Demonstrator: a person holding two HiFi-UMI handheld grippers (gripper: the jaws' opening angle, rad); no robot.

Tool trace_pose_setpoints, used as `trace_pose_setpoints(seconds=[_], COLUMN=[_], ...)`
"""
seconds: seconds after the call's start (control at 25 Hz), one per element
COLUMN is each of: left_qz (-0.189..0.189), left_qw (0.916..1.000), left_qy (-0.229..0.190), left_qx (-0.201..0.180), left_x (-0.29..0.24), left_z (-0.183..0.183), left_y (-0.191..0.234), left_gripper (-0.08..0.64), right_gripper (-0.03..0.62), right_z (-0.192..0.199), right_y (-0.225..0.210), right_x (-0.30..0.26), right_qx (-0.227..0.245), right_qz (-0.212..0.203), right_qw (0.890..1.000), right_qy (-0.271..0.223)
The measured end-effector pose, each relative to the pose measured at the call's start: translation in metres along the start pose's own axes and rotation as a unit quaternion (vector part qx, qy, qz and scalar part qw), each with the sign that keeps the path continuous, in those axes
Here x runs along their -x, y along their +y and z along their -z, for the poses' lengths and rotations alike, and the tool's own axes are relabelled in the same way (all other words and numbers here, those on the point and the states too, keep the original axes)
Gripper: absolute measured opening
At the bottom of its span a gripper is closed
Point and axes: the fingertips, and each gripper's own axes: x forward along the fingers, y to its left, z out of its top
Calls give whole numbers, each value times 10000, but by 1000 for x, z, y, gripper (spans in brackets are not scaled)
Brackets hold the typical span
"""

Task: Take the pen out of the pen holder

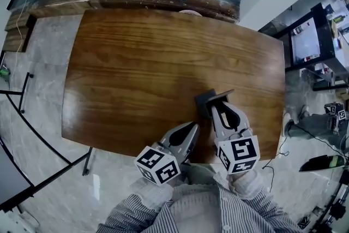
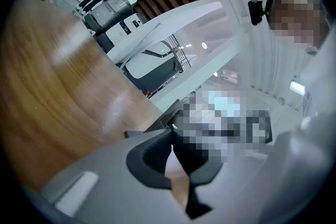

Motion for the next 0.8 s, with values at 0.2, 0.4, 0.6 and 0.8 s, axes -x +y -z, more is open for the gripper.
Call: trace_pose_setpoints(seconds=[0.2, 0.4, 0.6, 0.8], left_qz=[10, 75, 144, 210], left_qw=[9999, 9991, 9971, 9930], left_qy=[-6, -12, -23, 91], left_qx=[-156, -423, -744, -1156], left_x=[-3, 0, 2, -1], left_z=[-5, -14, -26, -25], left_y=[-13, -31, -50, -73], left_gripper=[8, 8, 8, 8], right_gripper=[58, 58, 58, 58], right_z=[-10, -25, -48, -64], right_y=[-2, 2, 1, -4], right_x=[10, 24, 48, 77], right_qx=[-38, -124, -162, -406], right_qz=[-183, -427, -537, -688], right_qw=[9997, 9985, 9962, 9922], right_qy=[-126, -320, -662, -960])
